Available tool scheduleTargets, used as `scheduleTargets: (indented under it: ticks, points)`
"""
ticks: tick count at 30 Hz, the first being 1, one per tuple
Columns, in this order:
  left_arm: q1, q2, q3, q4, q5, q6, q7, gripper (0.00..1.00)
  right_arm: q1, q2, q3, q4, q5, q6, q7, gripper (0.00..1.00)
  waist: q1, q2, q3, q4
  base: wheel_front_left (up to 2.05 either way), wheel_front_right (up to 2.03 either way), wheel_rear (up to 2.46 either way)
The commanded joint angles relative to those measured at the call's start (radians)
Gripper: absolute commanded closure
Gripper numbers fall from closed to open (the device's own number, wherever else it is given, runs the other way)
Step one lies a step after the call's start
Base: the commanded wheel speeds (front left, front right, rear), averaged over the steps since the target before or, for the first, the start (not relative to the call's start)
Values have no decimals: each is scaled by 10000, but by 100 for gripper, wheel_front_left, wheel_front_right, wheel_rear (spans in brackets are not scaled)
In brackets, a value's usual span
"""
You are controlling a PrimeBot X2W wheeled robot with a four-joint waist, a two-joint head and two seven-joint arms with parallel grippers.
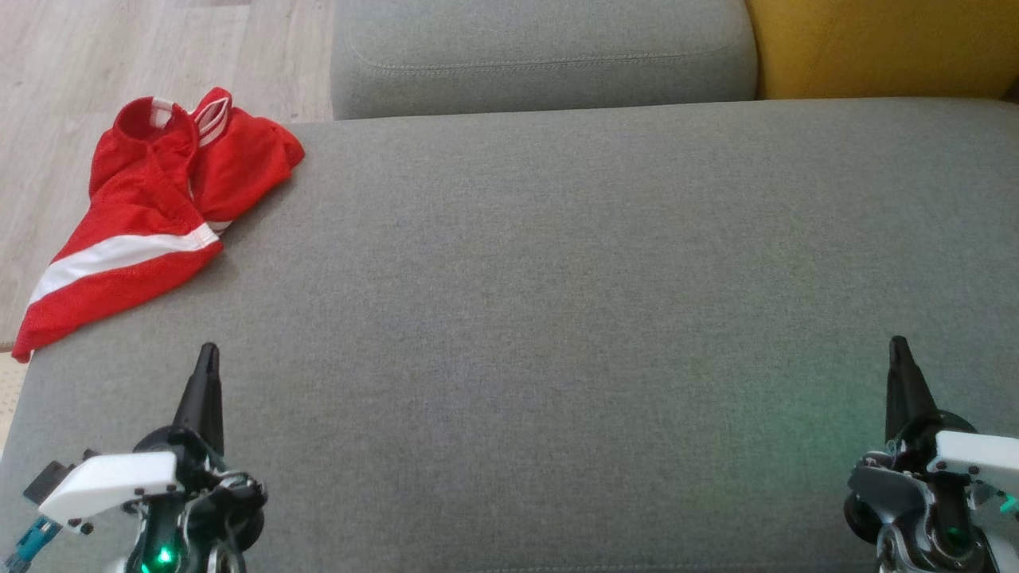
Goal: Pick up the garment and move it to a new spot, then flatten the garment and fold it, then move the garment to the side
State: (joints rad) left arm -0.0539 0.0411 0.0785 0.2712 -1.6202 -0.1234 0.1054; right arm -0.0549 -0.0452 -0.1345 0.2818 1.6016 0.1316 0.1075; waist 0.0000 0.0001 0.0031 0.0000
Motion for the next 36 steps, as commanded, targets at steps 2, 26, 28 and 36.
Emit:
scheduleTargets:
  ticks: [2, 26, 28, 36]
  points:
    - [-540, 91, 349, -264, 112, -73, 76, 100, -530, -50, 211, -370, 74, -9, 54, 100, 0, -1, 0, 0, 0, 0, 0]
    - [-540, 91, 349, -264, 112, -73, 76, 100, -530, -50, 211, -370, 74, -9, 54, 100, 0, -1, 0, 0, 0, 0, 0]
    - [-540, 91, 349, -264, 112, -73, 76, 100, -530, -50, 211, -370, 74, -9, 54, 100, 0, -1, 0, 0, 0, 0, 0]
    - [-540, 91, 349, -264, 112, -73, 76, 100, -530, -50, 211, -370, 74, -9, 54, 100, 0, -1, 0, 0, 0, 0, 0]
